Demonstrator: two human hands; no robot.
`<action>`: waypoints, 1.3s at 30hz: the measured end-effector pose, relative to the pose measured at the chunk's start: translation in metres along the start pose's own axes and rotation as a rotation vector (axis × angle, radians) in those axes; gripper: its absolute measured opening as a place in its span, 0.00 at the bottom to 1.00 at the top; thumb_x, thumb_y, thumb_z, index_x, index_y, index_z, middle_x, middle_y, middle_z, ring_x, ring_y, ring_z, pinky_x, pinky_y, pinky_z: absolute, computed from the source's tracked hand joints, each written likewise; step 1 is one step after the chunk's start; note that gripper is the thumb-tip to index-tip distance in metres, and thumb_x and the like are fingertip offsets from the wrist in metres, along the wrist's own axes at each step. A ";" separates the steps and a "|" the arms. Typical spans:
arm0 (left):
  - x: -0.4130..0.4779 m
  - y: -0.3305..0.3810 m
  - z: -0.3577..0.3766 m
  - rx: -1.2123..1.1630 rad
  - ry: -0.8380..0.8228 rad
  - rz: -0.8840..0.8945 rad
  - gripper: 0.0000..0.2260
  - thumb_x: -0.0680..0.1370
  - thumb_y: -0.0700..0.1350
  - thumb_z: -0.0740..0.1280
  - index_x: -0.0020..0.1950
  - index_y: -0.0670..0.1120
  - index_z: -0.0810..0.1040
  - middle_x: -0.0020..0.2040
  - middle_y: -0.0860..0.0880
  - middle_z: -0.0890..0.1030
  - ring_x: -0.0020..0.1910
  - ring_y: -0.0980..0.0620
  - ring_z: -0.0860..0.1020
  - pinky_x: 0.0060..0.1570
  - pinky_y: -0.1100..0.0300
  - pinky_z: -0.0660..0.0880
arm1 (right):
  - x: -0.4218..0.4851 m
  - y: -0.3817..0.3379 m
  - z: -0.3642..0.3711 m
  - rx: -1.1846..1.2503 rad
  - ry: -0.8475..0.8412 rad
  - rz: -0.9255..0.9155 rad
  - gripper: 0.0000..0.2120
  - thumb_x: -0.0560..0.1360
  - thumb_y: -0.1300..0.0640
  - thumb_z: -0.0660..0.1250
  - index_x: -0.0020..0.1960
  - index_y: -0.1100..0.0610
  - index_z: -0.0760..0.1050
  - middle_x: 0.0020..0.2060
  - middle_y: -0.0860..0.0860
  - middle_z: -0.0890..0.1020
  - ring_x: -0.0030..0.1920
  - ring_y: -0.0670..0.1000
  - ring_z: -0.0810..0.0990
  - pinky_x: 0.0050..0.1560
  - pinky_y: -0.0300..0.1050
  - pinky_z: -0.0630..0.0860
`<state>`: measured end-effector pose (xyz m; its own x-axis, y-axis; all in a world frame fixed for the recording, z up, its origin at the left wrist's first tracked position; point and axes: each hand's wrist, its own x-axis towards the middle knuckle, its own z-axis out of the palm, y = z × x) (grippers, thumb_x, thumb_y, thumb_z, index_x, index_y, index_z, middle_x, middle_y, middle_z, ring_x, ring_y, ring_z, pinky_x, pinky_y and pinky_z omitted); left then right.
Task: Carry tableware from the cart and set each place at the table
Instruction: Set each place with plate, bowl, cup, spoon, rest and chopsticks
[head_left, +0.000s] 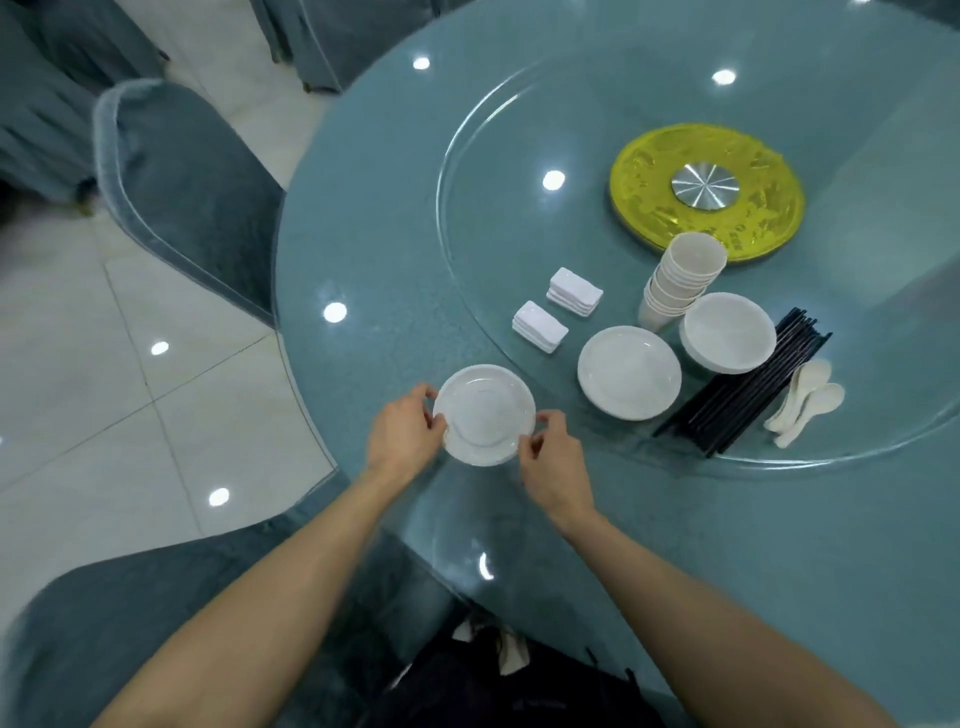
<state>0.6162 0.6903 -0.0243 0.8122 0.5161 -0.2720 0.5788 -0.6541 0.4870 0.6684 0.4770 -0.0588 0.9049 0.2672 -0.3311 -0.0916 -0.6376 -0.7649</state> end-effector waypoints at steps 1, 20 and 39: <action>0.002 -0.010 -0.003 0.013 -0.021 -0.024 0.11 0.78 0.48 0.70 0.59 0.53 0.79 0.44 0.53 0.84 0.47 0.45 0.83 0.49 0.50 0.80 | 0.005 0.000 0.011 -0.008 -0.033 -0.003 0.09 0.81 0.52 0.64 0.59 0.46 0.67 0.38 0.47 0.83 0.36 0.54 0.84 0.41 0.59 0.83; 0.060 -0.046 -0.029 0.133 -0.057 -0.031 0.23 0.79 0.49 0.71 0.73 0.48 0.74 0.68 0.44 0.73 0.64 0.40 0.77 0.62 0.48 0.76 | 0.040 -0.029 0.032 -0.173 -0.110 0.059 0.20 0.81 0.49 0.63 0.71 0.53 0.72 0.50 0.53 0.85 0.52 0.58 0.84 0.52 0.53 0.80; 0.130 0.099 -0.004 0.213 -0.304 0.293 0.30 0.79 0.40 0.66 0.82 0.44 0.66 0.77 0.42 0.74 0.75 0.40 0.73 0.71 0.49 0.71 | 0.075 0.027 -0.121 -0.351 0.436 0.341 0.20 0.84 0.49 0.62 0.65 0.66 0.71 0.63 0.63 0.73 0.54 0.70 0.81 0.50 0.59 0.77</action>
<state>0.7788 0.6950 -0.0078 0.9100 0.1281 -0.3943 0.2979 -0.8635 0.4069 0.7845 0.3925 -0.0374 0.9415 -0.2618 -0.2120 -0.3286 -0.8527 -0.4062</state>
